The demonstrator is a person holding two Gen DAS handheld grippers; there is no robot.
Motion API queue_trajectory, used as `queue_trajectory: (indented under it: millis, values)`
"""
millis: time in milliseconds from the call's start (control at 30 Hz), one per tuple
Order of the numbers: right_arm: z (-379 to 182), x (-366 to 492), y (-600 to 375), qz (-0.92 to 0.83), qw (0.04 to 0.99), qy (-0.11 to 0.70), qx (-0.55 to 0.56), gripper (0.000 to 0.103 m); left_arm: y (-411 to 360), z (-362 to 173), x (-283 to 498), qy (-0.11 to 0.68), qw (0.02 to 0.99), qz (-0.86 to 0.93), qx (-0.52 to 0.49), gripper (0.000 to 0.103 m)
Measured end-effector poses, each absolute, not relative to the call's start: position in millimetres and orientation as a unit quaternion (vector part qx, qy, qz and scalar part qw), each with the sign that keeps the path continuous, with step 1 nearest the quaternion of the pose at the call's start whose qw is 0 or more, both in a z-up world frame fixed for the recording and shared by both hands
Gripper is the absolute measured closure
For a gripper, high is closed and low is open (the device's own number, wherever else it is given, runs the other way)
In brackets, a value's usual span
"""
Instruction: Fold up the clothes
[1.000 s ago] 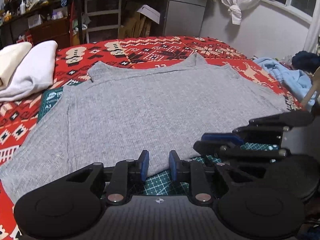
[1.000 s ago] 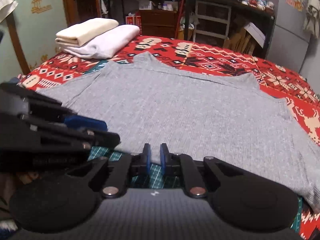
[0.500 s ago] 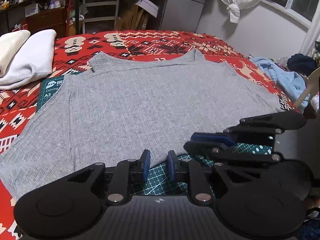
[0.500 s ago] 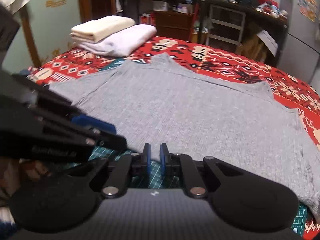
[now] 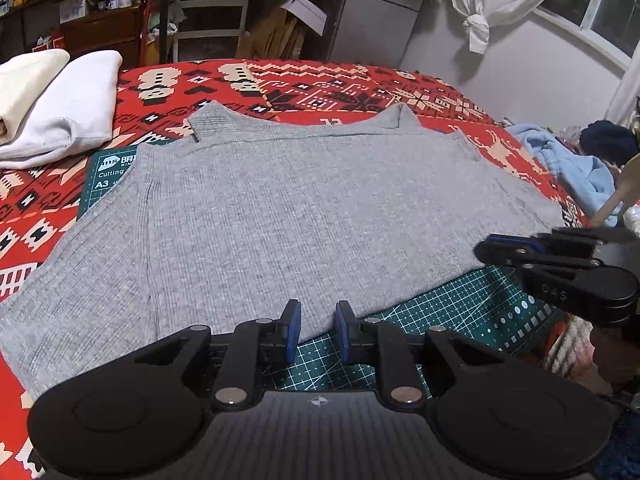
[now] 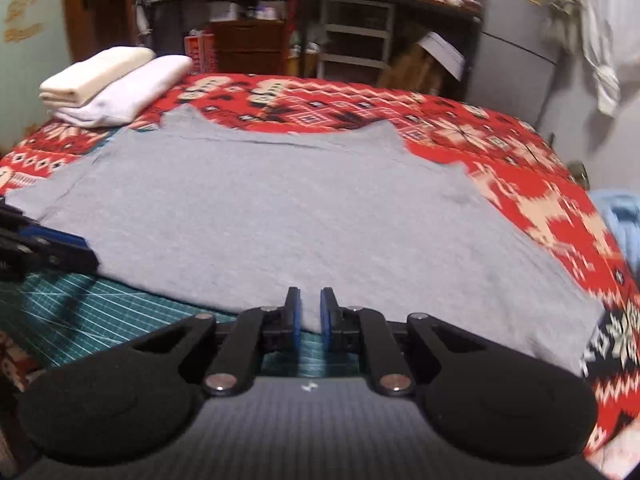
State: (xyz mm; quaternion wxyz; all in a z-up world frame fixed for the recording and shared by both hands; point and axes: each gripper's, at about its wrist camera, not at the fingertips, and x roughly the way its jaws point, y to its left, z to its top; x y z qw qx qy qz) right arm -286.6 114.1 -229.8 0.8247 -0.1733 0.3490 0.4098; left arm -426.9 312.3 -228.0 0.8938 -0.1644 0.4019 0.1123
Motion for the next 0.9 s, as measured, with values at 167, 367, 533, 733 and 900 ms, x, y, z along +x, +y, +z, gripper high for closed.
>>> queue_trajectory:
  millis: [167, 367, 533, 733, 900]
  values:
    - [-225, -270, 93, 0.396, 0.830, 0.367, -0.137, 0.092, 313, -227, -427, 0.405, 0.892, 0.114, -0.164, 0.085]
    - [-229, -235, 68, 0.339, 0.849, 0.395, -0.091, 0.092, 314, -228, -427, 0.403, 0.893, 0.112, -0.169, 0.085]
    - [-229, -228, 45, 0.326, 0.849, 0.410, -0.070, 0.095, 315, -228, -427, 0.401, 0.892, 0.114, -0.174, 0.085]
    - [-224, -213, 38, 0.300, 0.860, 0.409, -0.054, 0.093, 316, -228, -427, 0.400, 0.892, 0.114, -0.176, 0.085]
    - [-229, -213, 27, 0.292, 0.860, 0.415, -0.054, 0.094, 316, -229, -428, 0.400, 0.892, 0.115, -0.177, 0.085]
